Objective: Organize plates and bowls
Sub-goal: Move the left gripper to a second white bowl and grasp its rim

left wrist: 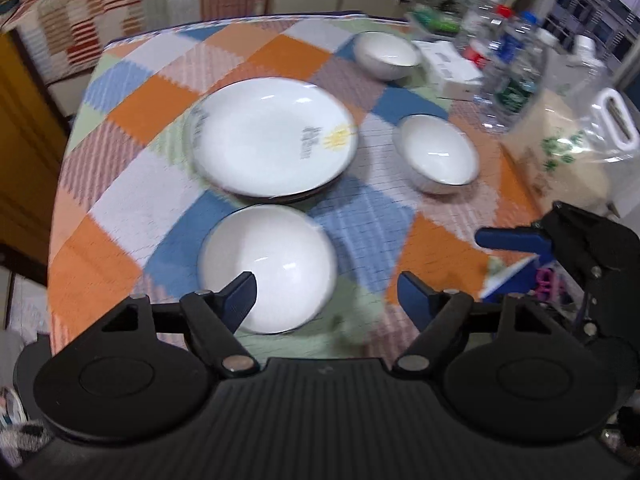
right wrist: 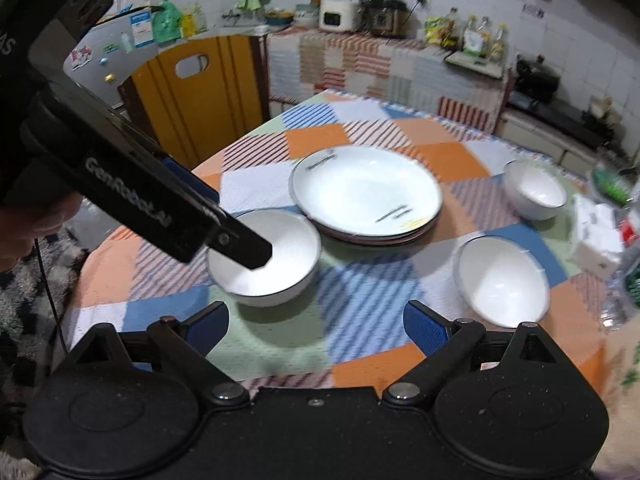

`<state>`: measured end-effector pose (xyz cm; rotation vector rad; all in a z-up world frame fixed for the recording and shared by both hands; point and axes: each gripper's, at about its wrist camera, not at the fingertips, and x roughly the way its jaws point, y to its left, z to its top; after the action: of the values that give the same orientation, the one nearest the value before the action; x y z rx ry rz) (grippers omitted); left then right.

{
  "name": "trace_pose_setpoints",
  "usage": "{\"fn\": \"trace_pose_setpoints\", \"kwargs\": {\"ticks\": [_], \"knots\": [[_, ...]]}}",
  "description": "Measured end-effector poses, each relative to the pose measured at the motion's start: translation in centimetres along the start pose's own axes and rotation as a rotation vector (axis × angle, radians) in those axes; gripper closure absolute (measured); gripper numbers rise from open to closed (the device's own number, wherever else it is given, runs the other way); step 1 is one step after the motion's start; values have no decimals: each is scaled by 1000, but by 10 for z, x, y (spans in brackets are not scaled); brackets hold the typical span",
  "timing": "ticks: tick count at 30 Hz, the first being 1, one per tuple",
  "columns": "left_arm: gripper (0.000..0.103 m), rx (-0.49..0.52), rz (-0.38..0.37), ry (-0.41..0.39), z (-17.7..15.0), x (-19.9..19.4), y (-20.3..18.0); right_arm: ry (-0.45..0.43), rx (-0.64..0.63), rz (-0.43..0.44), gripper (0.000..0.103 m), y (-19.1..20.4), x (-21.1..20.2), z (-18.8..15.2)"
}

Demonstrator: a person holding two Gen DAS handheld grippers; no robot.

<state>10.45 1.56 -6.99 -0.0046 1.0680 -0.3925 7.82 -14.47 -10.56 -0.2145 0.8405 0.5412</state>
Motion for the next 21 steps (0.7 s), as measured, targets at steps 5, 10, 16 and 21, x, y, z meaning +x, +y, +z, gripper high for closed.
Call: {"fn": "trace_pose_setpoints", "kwargs": {"ticks": [5, 10, 16, 21], "knots": [[25, -46, 33, -12, -10, 7, 37, 48, 24, 64, 7, 8, 32, 4], [25, -60, 24, -33, -15, 14, 61, 87, 19, 92, 7, 14, 61, 4], [25, -90, 6, -50, -24, 44, 79, 87, 30, 68, 7, 17, 90, -3], [25, -136, -18, -62, -33, 68, 88, 13, 24, 57, 8, 22, 107, -11]]}}
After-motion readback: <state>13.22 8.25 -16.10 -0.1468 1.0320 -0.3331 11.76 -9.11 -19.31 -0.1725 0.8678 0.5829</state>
